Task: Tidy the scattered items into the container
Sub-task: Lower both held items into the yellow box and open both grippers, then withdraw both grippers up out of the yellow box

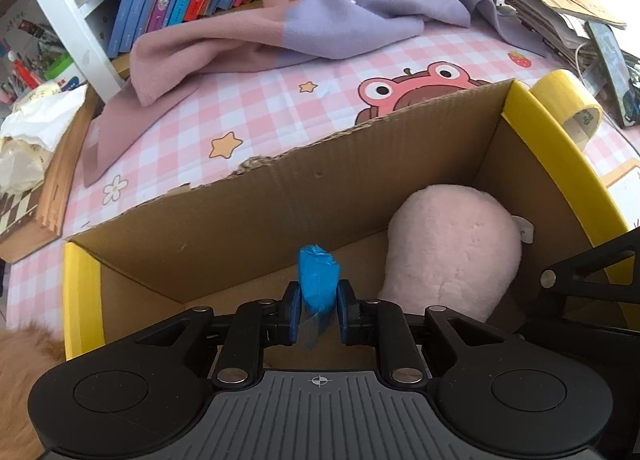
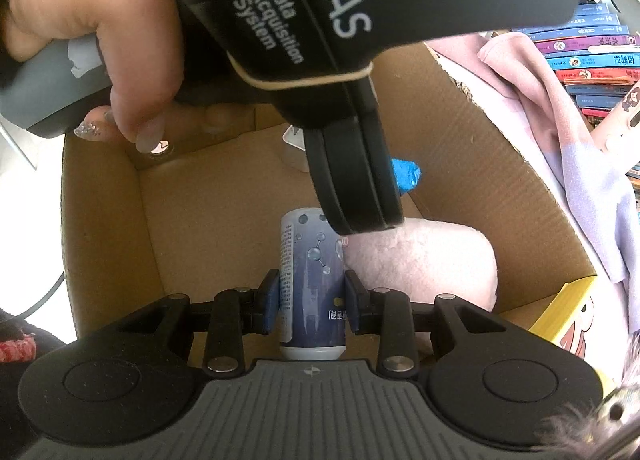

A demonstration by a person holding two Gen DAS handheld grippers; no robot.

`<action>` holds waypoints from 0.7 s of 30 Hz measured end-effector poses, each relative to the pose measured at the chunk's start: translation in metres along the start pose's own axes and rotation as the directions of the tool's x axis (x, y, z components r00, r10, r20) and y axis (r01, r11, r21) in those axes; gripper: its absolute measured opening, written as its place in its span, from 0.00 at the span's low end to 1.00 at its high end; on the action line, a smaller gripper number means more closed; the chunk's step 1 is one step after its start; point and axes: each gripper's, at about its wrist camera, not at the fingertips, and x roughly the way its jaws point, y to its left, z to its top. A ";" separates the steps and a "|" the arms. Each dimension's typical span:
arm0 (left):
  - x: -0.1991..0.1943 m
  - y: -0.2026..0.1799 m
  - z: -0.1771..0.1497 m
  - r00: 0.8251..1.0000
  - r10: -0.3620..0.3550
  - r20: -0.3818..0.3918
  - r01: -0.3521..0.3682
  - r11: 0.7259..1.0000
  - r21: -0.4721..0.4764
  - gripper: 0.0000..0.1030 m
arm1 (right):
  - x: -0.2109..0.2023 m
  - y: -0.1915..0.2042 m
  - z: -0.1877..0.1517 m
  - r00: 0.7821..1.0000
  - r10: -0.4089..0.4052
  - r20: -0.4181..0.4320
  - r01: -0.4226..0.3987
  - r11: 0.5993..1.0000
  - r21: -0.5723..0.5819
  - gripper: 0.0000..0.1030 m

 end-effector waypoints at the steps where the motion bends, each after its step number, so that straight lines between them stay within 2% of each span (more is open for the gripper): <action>1: 0.000 0.001 -0.001 1.000 0.004 -0.001 -0.004 1.000 -0.003 0.20 | 0.000 0.000 0.000 1.000 0.001 -0.001 -0.001 1.000 0.003 0.30; 2: 0.000 0.002 -0.001 1.000 0.007 -0.002 -0.007 1.000 -0.005 0.20 | 0.001 0.000 0.001 1.000 0.005 -0.004 -0.005 1.000 0.007 0.30; 4: -0.001 0.003 -0.002 1.000 0.009 -0.003 -0.009 1.000 -0.010 0.27 | 0.001 -0.002 0.001 1.000 0.011 -0.004 -0.011 1.000 0.026 0.31; 6: -0.006 0.005 -0.002 1.000 0.018 0.016 -0.017 1.000 -0.018 0.46 | -0.003 -0.004 0.002 1.000 0.020 0.014 -0.021 0.998 0.053 0.36; 8: -0.014 0.005 -0.003 0.998 0.033 0.047 -0.032 0.999 -0.020 0.57 | -0.009 -0.004 0.003 0.999 0.016 0.040 -0.019 0.996 0.082 0.39; 14: -0.051 0.004 -0.004 0.984 0.081 0.162 -0.080 0.997 -0.014 0.64 | -0.039 0.007 0.007 0.991 -0.018 0.130 0.006 0.996 0.094 0.43; 21: -0.100 0.001 -0.015 0.946 0.130 0.296 -0.121 0.992 -0.047 0.70 | -0.076 0.027 0.009 0.971 -0.087 0.223 0.062 0.992 0.113 0.44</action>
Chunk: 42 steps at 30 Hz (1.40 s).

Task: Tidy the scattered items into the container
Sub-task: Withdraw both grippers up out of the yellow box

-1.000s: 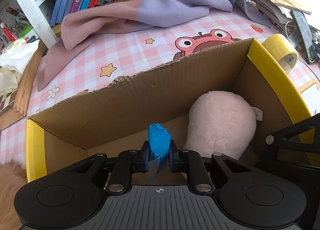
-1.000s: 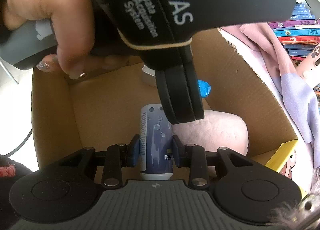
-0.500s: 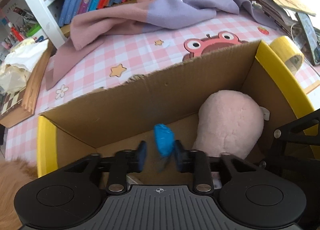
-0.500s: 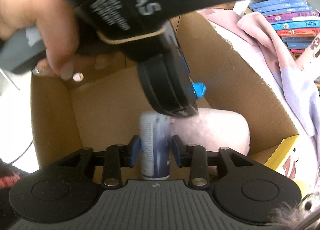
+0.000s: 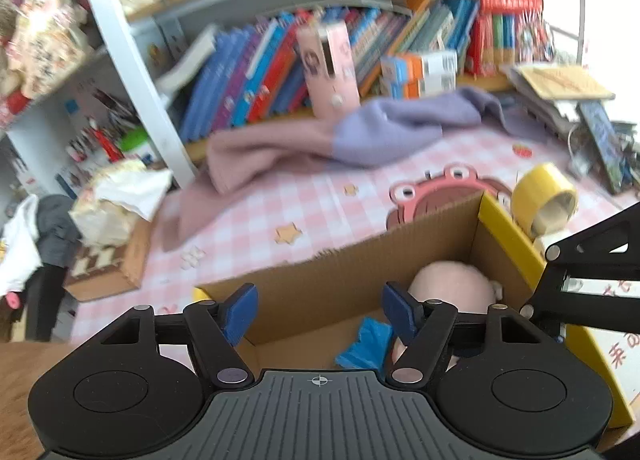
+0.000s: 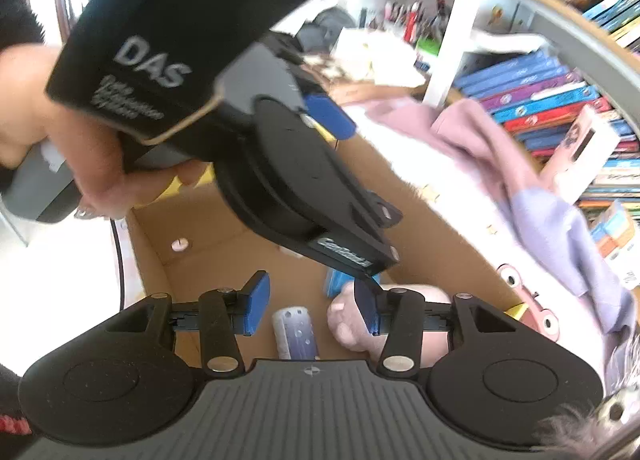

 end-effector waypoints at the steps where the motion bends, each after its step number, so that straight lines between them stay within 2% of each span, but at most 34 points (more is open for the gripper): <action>1: -0.007 0.001 -0.001 1.000 0.008 0.017 -0.008 1.000 -0.004 0.71 | -0.006 0.002 -0.001 1.000 -0.007 0.011 0.007 1.000 0.006 0.44; 3: -0.021 0.001 -0.003 0.999 0.024 0.048 -0.024 1.000 -0.011 0.72 | -0.012 0.001 0.006 0.999 -0.021 0.029 0.021 1.000 0.017 0.44; 6: -0.043 0.002 -0.010 0.996 0.041 0.082 -0.039 0.999 -0.031 0.73 | -0.034 -0.003 -0.003 0.997 -0.049 0.057 0.047 0.998 0.035 0.44; 8: -0.058 0.003 -0.015 0.994 0.047 0.099 -0.042 0.998 -0.047 0.76 | -0.041 0.002 0.002 0.995 -0.064 0.073 0.060 0.997 0.055 0.45; 12: -0.090 0.003 -0.030 0.988 0.070 0.137 -0.061 0.996 -0.064 0.78 | -0.073 0.019 -0.013 0.989 -0.095 0.110 0.084 0.991 0.100 0.45; 18: -0.141 -0.001 -0.056 0.975 0.093 0.201 -0.077 0.993 -0.085 0.82 | -0.101 0.038 -0.020 0.972 -0.129 0.199 0.096 0.982 0.165 0.45; 26: -0.190 -0.016 -0.099 0.963 0.100 0.251 -0.066 0.988 -0.140 0.83 | -0.138 0.074 -0.036 0.940 -0.221 0.259 0.178 0.967 0.180 0.45; 32: -0.209 -0.024 -0.128 0.959 0.106 0.261 -0.067 0.985 -0.156 0.83 | -0.148 0.094 -0.057 0.939 -0.252 0.235 0.202 0.955 0.216 0.46; 38: -0.212 -0.029 -0.150 0.967 0.114 0.226 -0.077 0.983 -0.166 0.83 | -0.144 0.105 -0.076 0.930 -0.316 0.190 0.257 0.925 0.282 0.46; 42: -0.216 -0.033 -0.158 0.959 0.129 0.253 -0.085 0.981 -0.177 0.83 | -0.144 0.105 -0.085 0.908 -0.380 0.174 0.305 0.887 0.347 0.53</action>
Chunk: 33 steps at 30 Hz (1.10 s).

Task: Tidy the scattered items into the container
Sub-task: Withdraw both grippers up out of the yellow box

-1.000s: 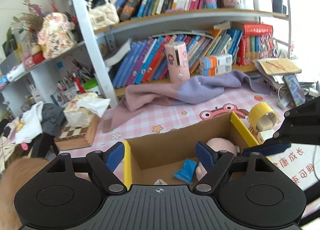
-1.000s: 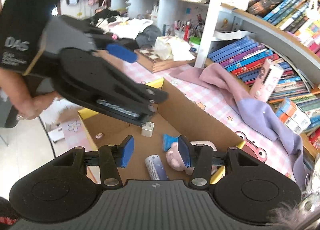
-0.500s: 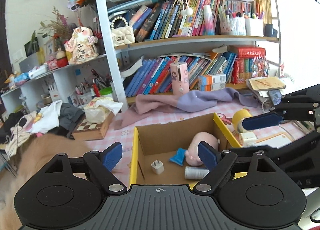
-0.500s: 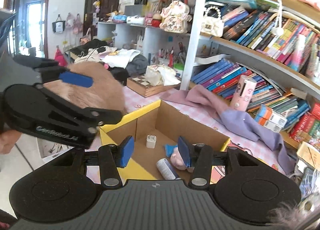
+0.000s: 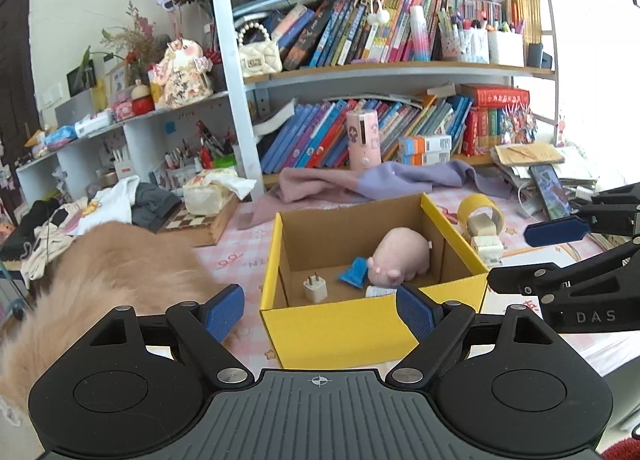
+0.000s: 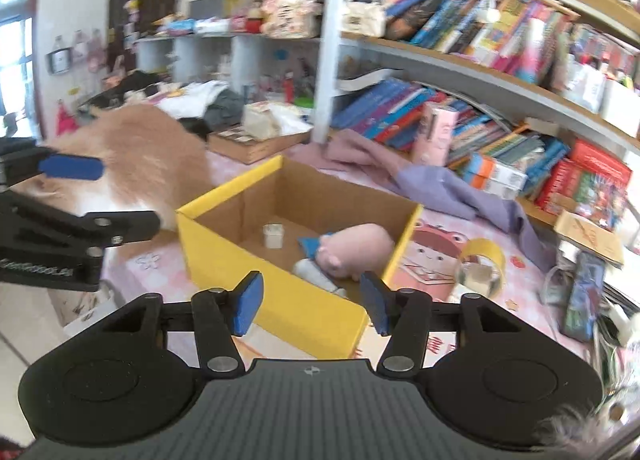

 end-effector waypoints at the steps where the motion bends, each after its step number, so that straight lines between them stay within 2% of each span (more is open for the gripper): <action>1: -0.001 -0.001 -0.001 1.000 0.003 0.009 -0.003 1.000 -0.001 0.83 | -0.002 0.000 -0.002 1.000 -0.020 0.014 0.020 1.000 0.002 0.55; 6: -0.008 -0.009 -0.011 1.000 0.003 0.018 -0.003 1.000 0.001 0.83 | -0.010 0.003 -0.019 0.995 -0.093 0.030 0.093 0.996 0.000 0.57; 10: -0.010 -0.014 -0.020 1.000 -0.018 -0.009 0.018 1.000 -0.007 0.83 | -0.016 0.006 -0.028 0.995 -0.103 0.020 0.103 0.995 -0.005 0.57; 17: -0.013 -0.022 -0.041 0.999 0.021 -0.047 -0.023 0.999 -0.044 0.83 | -0.025 0.010 -0.040 0.990 -0.138 0.035 0.138 0.990 -0.017 0.61; 22: -0.012 -0.031 -0.056 0.995 0.051 -0.090 -0.053 0.999 -0.011 0.83 | -0.026 0.014 -0.056 0.984 -0.172 0.045 0.172 0.985 0.001 0.65; 25: -0.014 -0.032 -0.058 0.995 0.053 -0.086 -0.054 0.998 -0.010 0.83 | -0.023 0.012 -0.064 0.987 -0.163 0.007 0.163 0.987 -0.004 0.71; 33: -0.017 -0.038 -0.061 0.995 0.048 -0.091 -0.048 0.999 0.001 0.83 | -0.024 0.007 -0.072 0.987 -0.159 -0.006 0.159 0.987 0.022 0.73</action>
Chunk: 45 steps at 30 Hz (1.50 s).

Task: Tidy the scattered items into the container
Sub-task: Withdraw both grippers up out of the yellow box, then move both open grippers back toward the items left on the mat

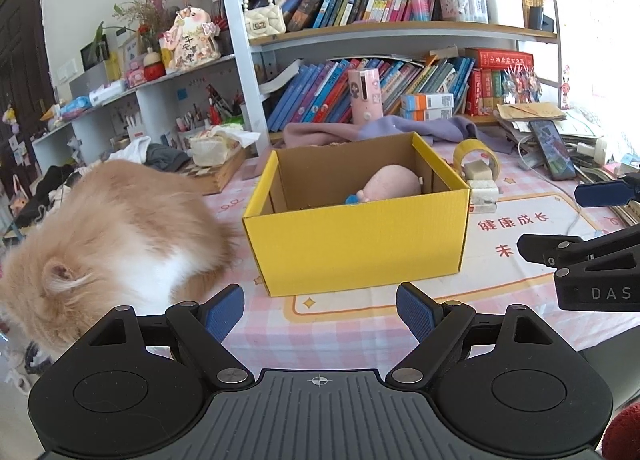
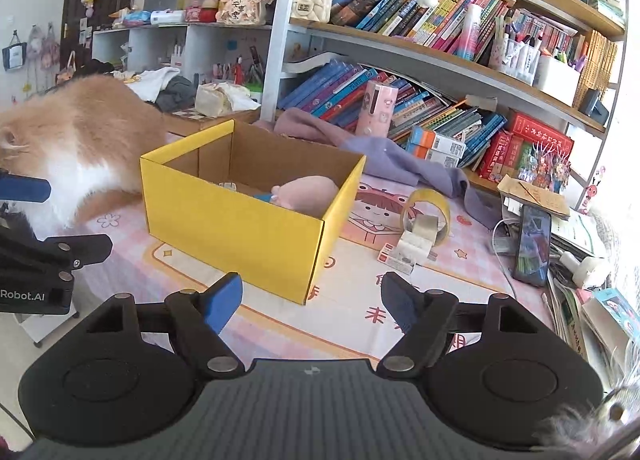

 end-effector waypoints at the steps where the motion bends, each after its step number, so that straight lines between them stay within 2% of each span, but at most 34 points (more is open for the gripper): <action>1: 0.000 -0.002 0.000 1.000 -0.002 0.001 0.002 1.000 0.003 0.83 | 0.000 -0.001 -0.001 1.000 -0.002 0.004 0.002 1.000 -0.005 0.74; 8: 0.002 -0.016 0.001 1.000 0.004 0.023 -0.004 1.000 0.011 0.83 | -0.003 -0.017 -0.007 0.998 -0.035 0.046 0.038 0.997 -0.065 0.80; 12: 0.003 -0.027 0.005 1.000 -0.020 0.012 0.019 0.999 0.032 0.84 | -0.001 -0.027 -0.014 0.999 -0.032 -0.006 0.032 0.999 0.015 0.81; 15: 0.005 -0.031 0.006 1.000 -0.027 0.000 0.027 0.999 0.032 0.90 | -0.003 -0.029 -0.015 0.998 -0.059 -0.001 0.059 0.998 0.019 0.81; 29: 0.008 -0.056 0.011 0.995 -0.103 -0.019 0.104 0.993 0.064 0.90 | -0.006 -0.051 -0.025 0.996 -0.067 -0.063 0.072 0.994 0.078 0.83; 45: 0.019 -0.088 0.020 0.976 -0.217 -0.023 0.218 0.962 0.167 0.90 | -0.014 -0.075 -0.035 0.986 -0.139 -0.090 0.152 0.977 0.150 0.83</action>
